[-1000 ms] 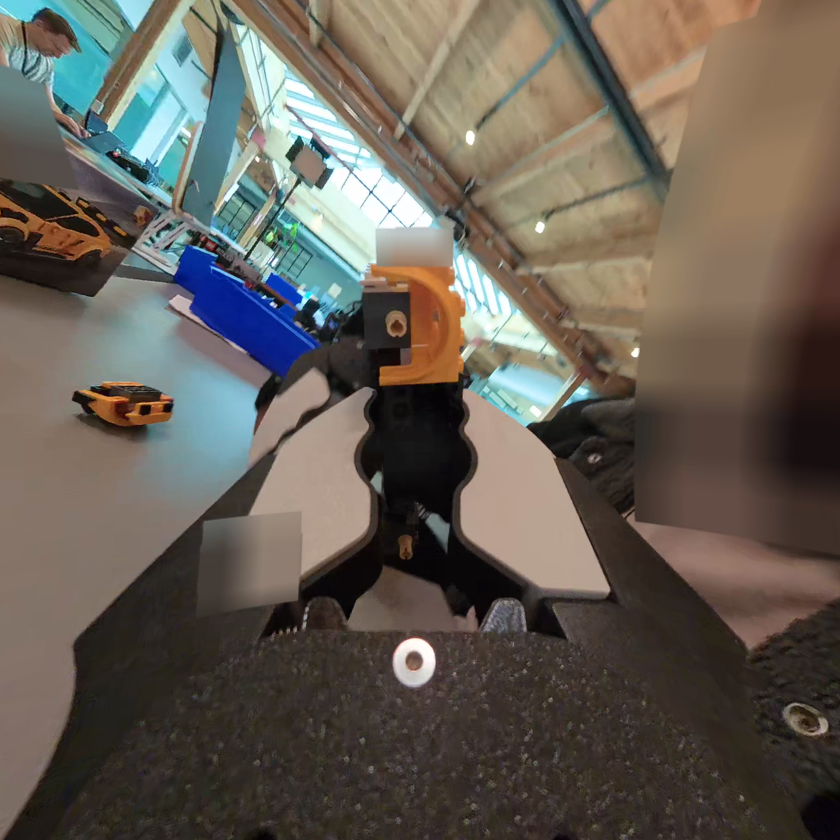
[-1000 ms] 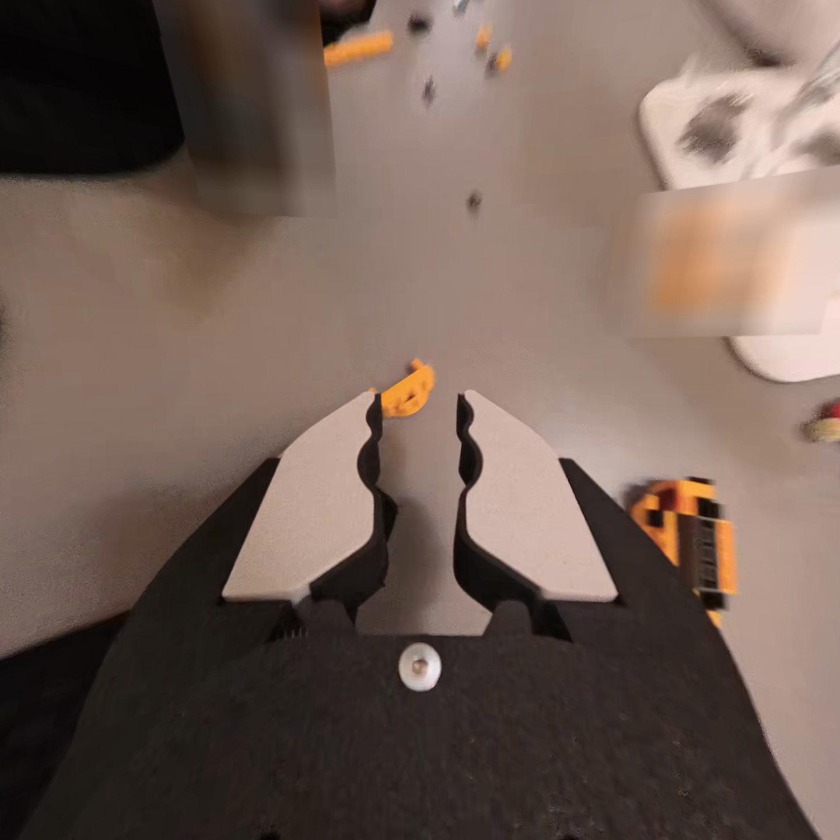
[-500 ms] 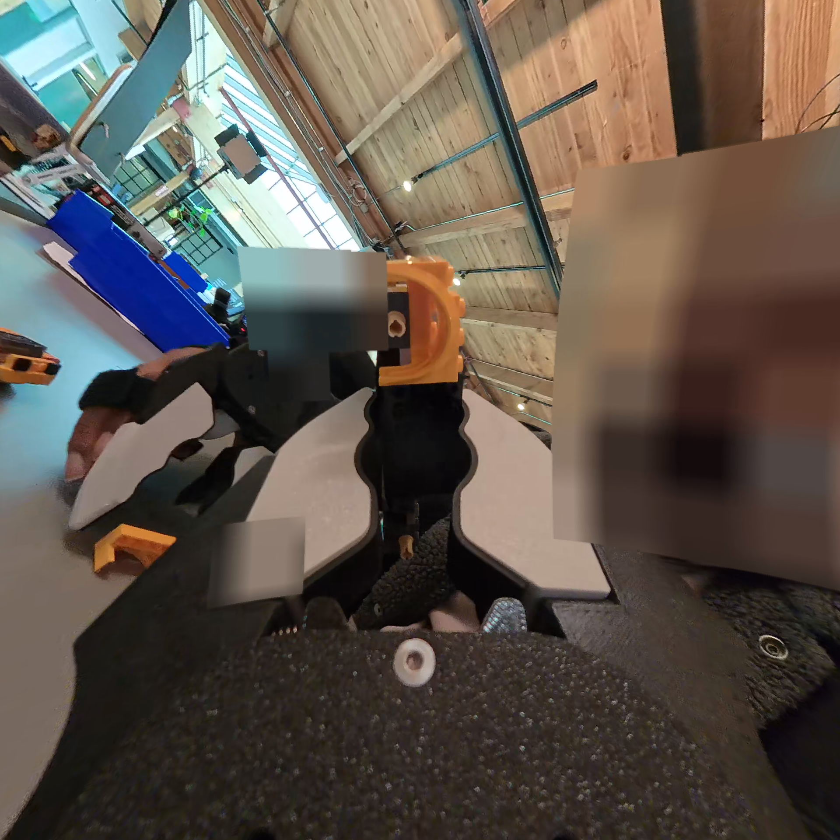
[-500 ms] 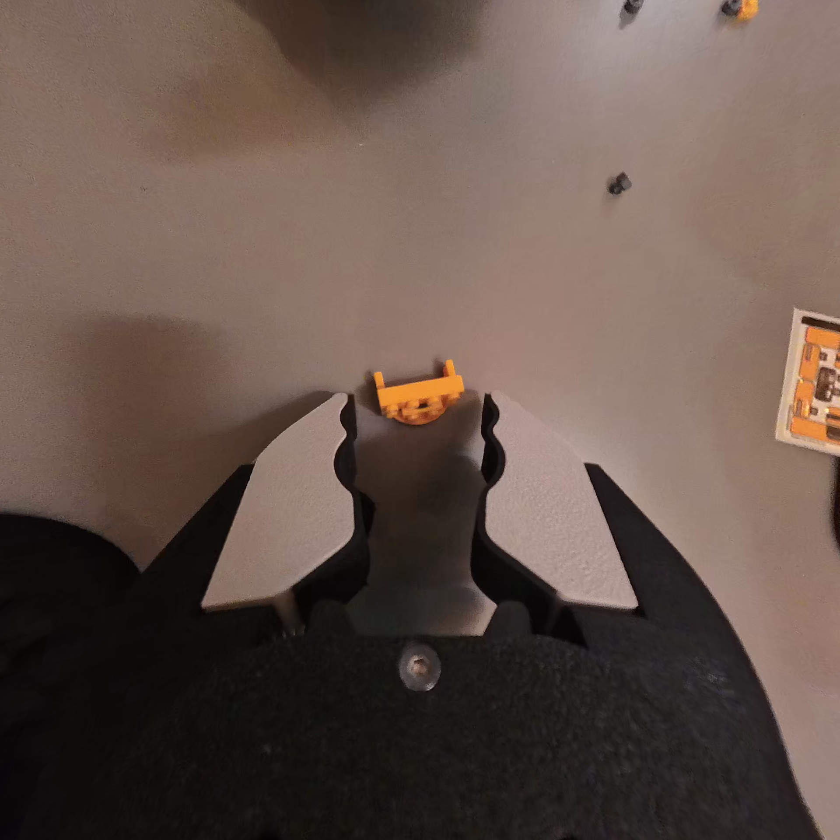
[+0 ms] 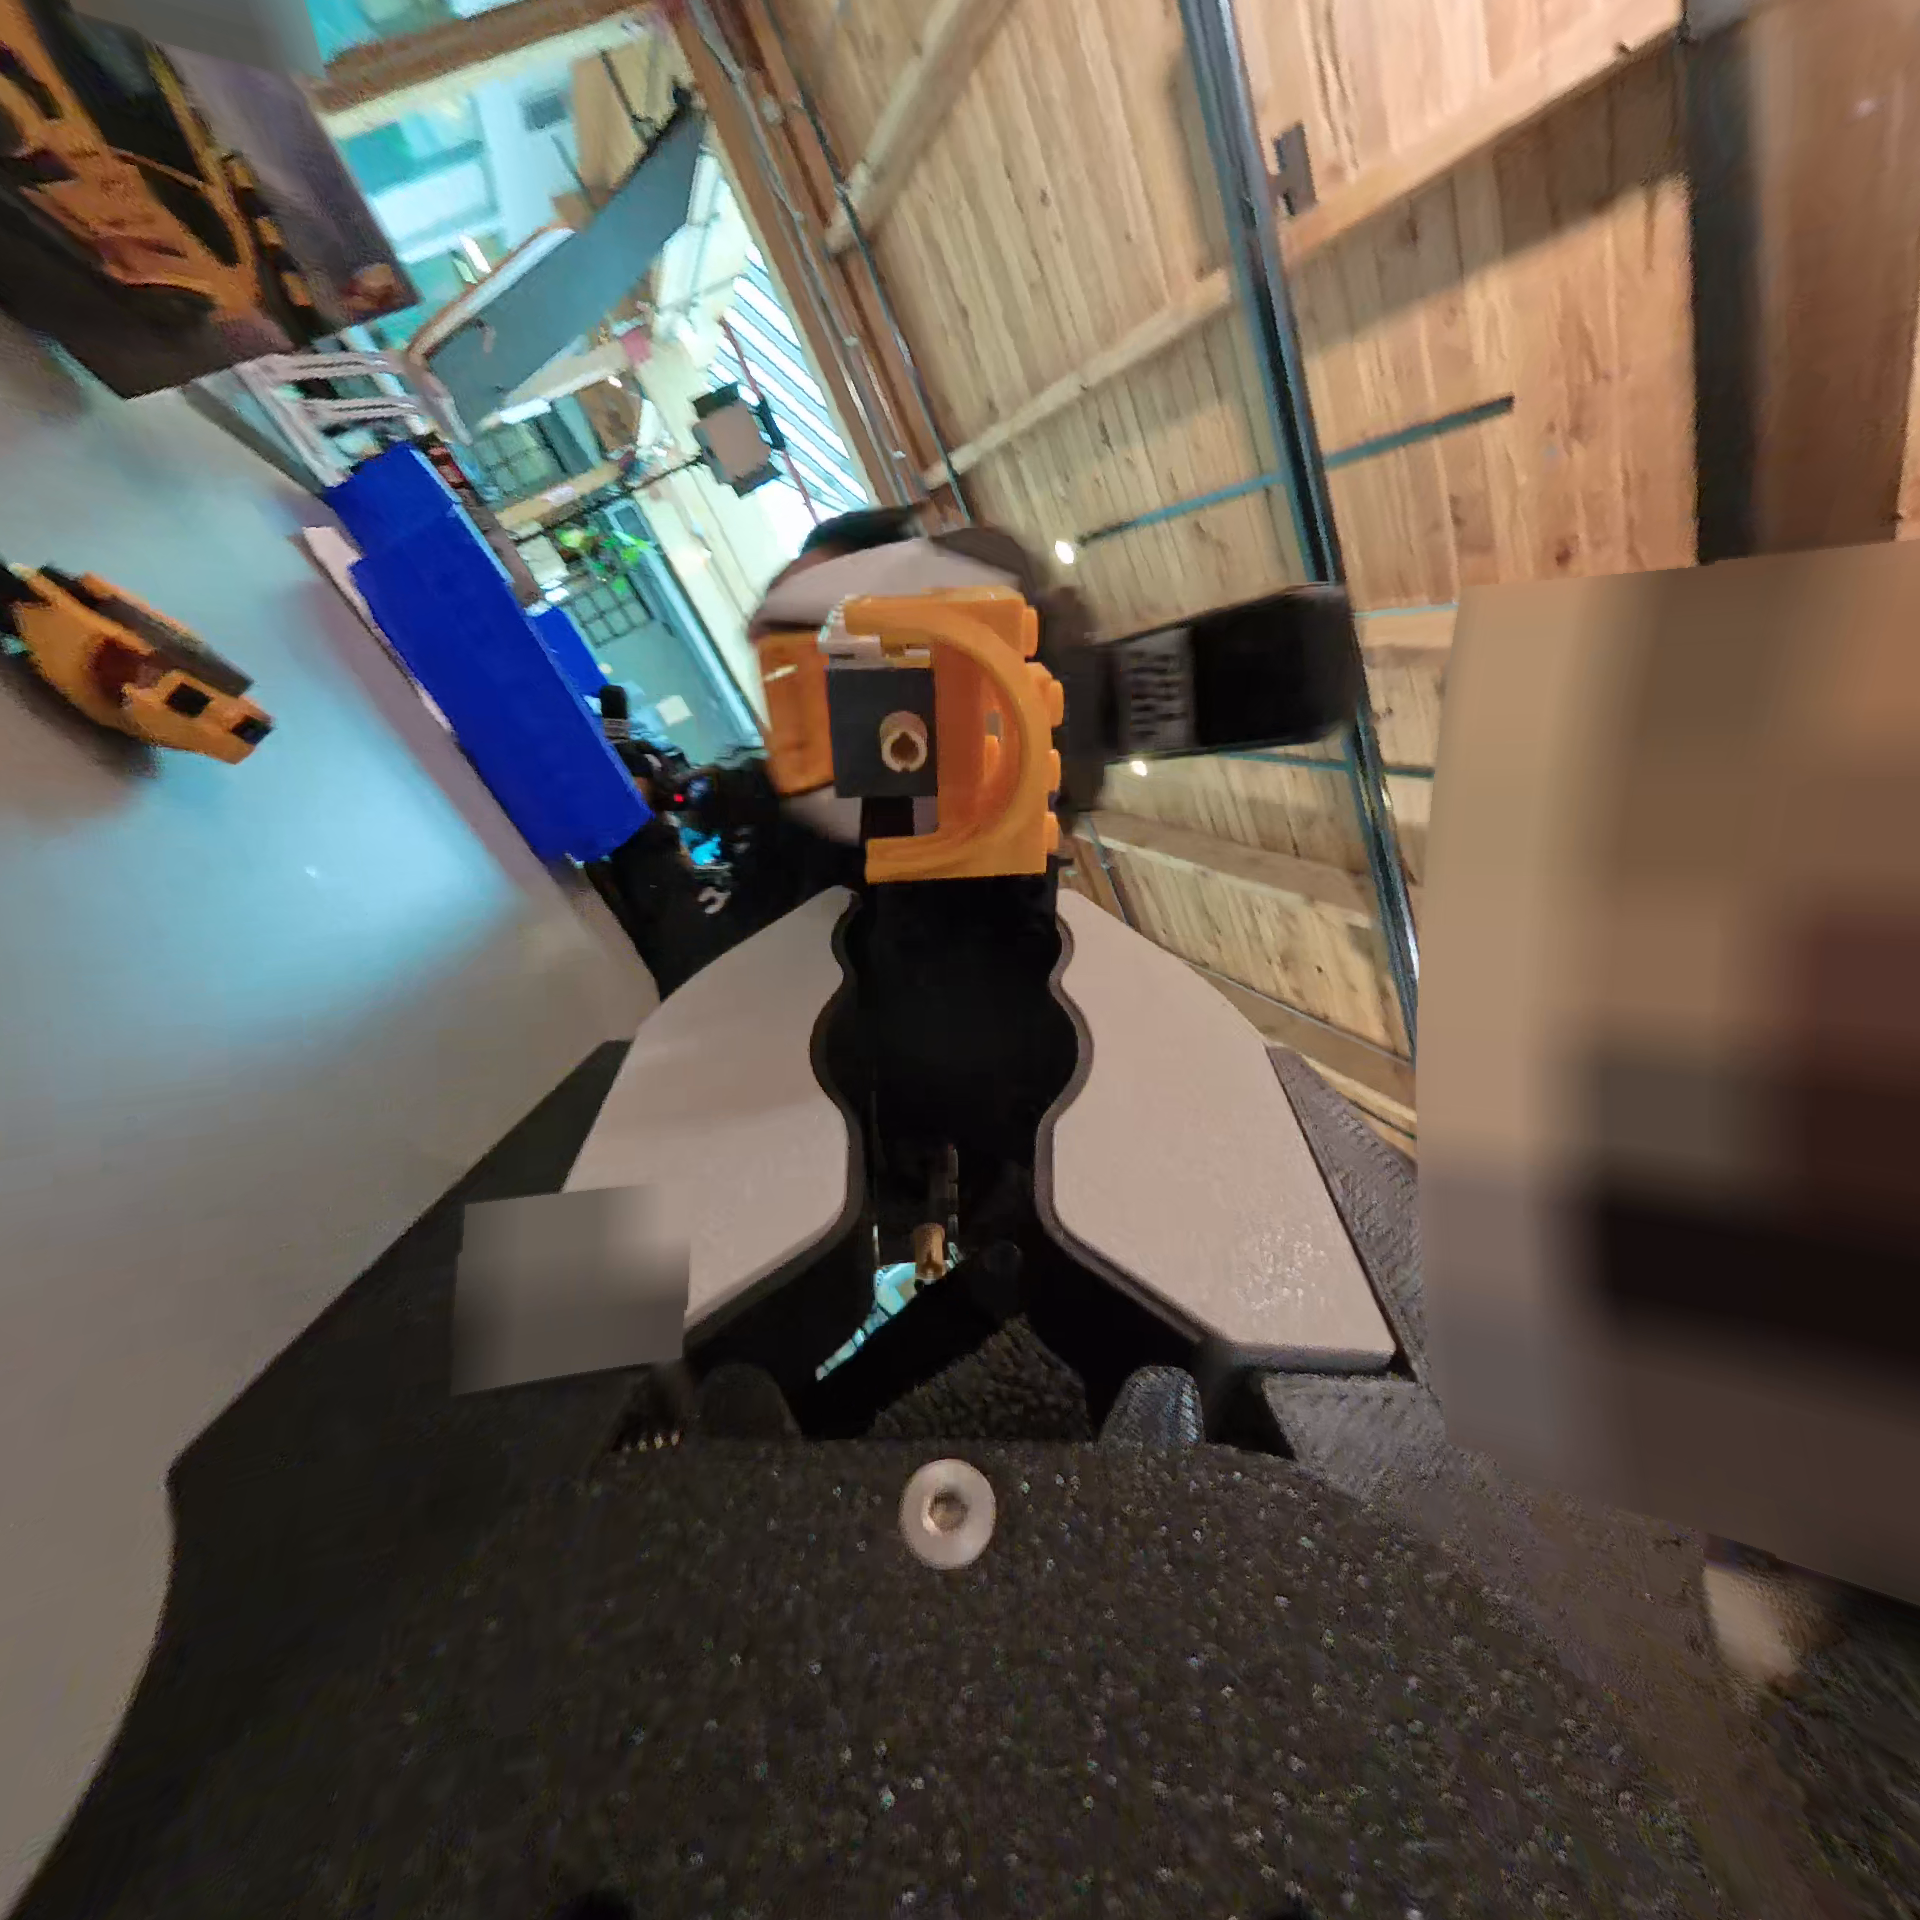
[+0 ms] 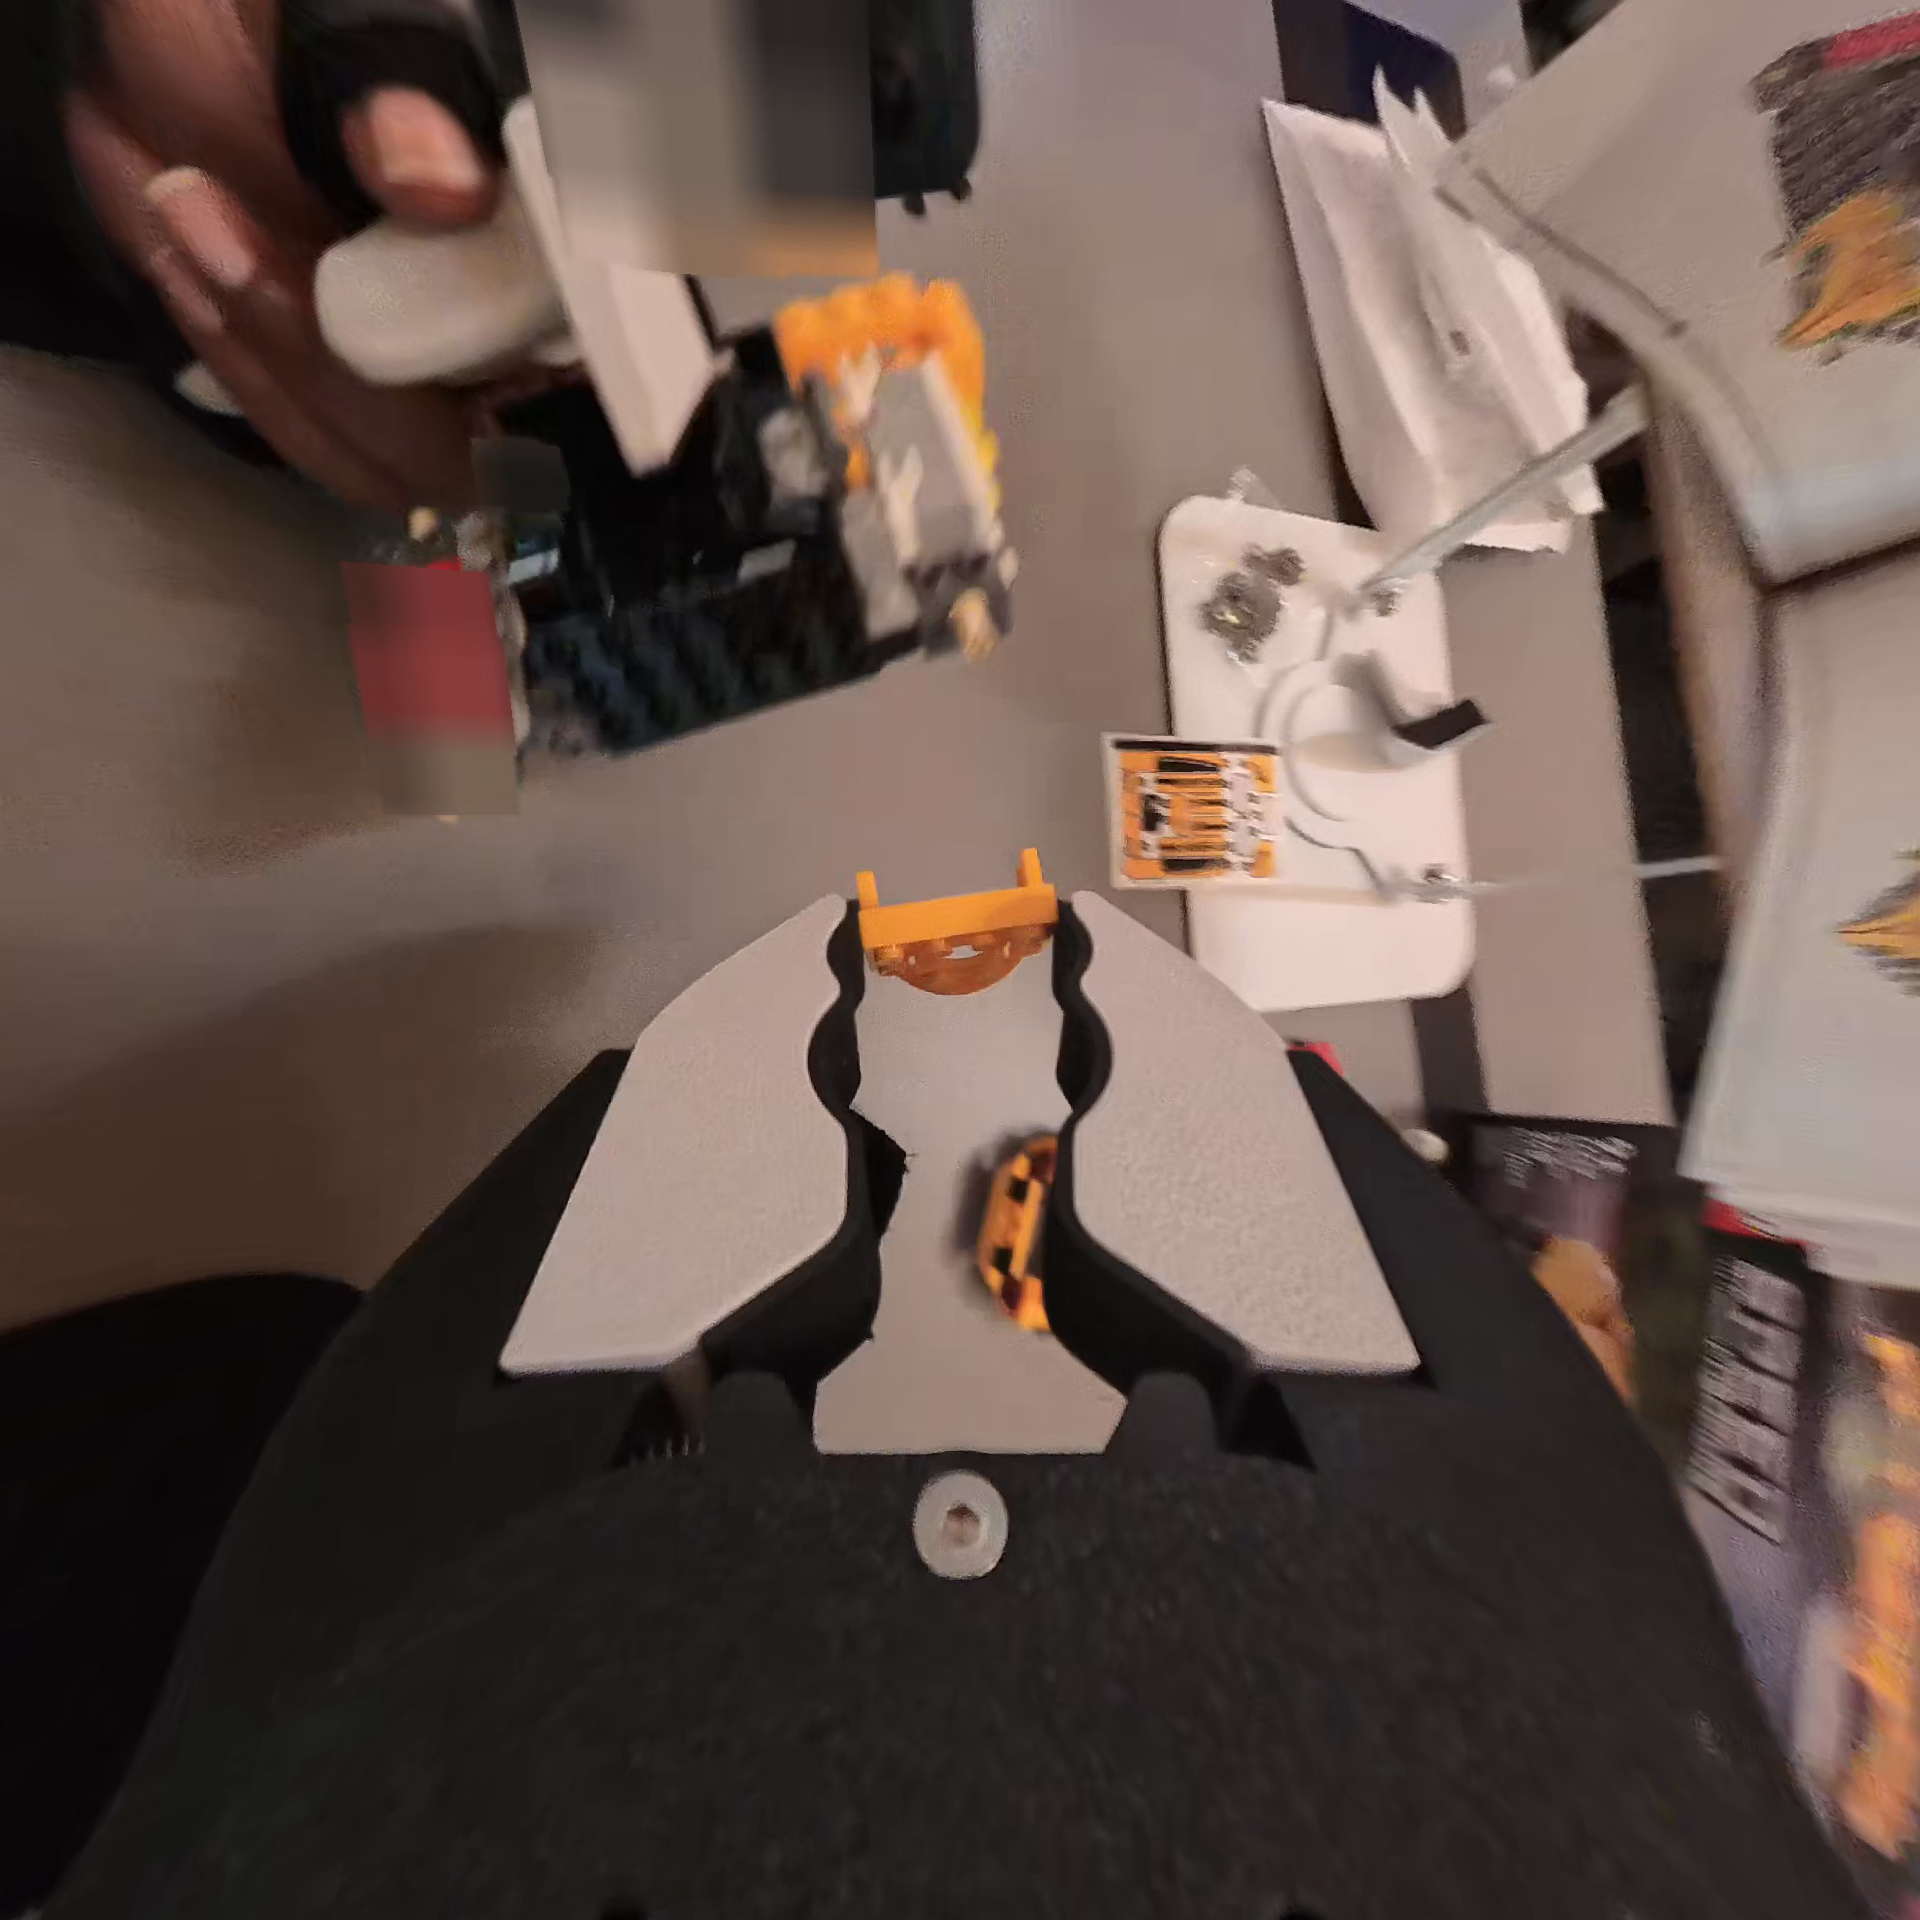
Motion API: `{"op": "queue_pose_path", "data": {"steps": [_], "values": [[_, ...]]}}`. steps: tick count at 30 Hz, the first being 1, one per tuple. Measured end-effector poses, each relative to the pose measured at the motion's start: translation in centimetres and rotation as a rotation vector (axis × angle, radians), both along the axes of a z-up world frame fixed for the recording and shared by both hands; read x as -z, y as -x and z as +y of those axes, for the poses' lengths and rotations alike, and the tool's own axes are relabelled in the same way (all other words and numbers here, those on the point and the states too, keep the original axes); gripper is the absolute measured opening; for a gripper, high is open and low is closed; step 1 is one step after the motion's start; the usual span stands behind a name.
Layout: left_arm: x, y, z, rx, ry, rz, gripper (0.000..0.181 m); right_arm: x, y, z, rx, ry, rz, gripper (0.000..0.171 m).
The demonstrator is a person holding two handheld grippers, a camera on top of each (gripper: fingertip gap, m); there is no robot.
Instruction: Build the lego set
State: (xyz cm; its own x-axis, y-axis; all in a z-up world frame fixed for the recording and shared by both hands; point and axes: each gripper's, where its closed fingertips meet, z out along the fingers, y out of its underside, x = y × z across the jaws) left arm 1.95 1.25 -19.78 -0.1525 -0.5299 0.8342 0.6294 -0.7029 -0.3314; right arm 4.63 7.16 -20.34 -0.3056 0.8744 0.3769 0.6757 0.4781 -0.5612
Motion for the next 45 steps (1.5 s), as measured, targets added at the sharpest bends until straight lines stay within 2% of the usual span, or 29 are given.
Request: {"op": "queue_pose_path", "data": {"steps": [1,4,9,16,23,25,31,35,40,45], "values": [[0.4,-0.5,0.1,-0.016,0.025,0.011,0.03,-0.8,0.0,0.1,0.011,-0.045,-0.04,0.034],[1.3,-1.8,0.1,-0.059,0.085,0.026,0.03,-1.7,0.1,-0.2,-0.008,-0.151,-0.192,0.034],[1.6,-2.1,-0.4,-0.109,0.112,0.032,0.03,-0.5,0.0,-1.4,-0.087,-0.248,-0.443,0.035],[1.5,-2.4,-0.9,-0.089,0.101,0.059,0.03,-0.1,1.3,-2.6,-0.169,-0.314,-0.547,0.035],[2.2,-1.8,-0.6,-0.116,0.119,0.125,0.03,0.8,0.1,-1.7,-0.121,-0.311,-0.616,0.034],[2.9,-1.0,-0.2,-0.155,0.145,0.173,0.03,2.4,-1.5,-1.1,-0.101,-0.266,-0.668,0.035],[4.6,3.0,1.6,-0.304,0.197,0.258,0.03,10.5,-5.5,-1.9,-0.137,-0.138,-0.832,0.035],[5.1,5.2,2.4,-0.36,0.215,0.256,0.03,12.9,-5.0,-3.4,-0.169,-0.114,-0.805,0.035],[5.0,5.4,2.5,-0.352,0.208,0.245,0.03,12.2,-2.9,-6.5,-0.195,0.09,-0.571,0.052],[5.0,5.0,2.5,-0.334,0.201,0.25,0.031,11.4,-4.0,-5.5,-0.045,0.349,-0.381,0.042]]}}
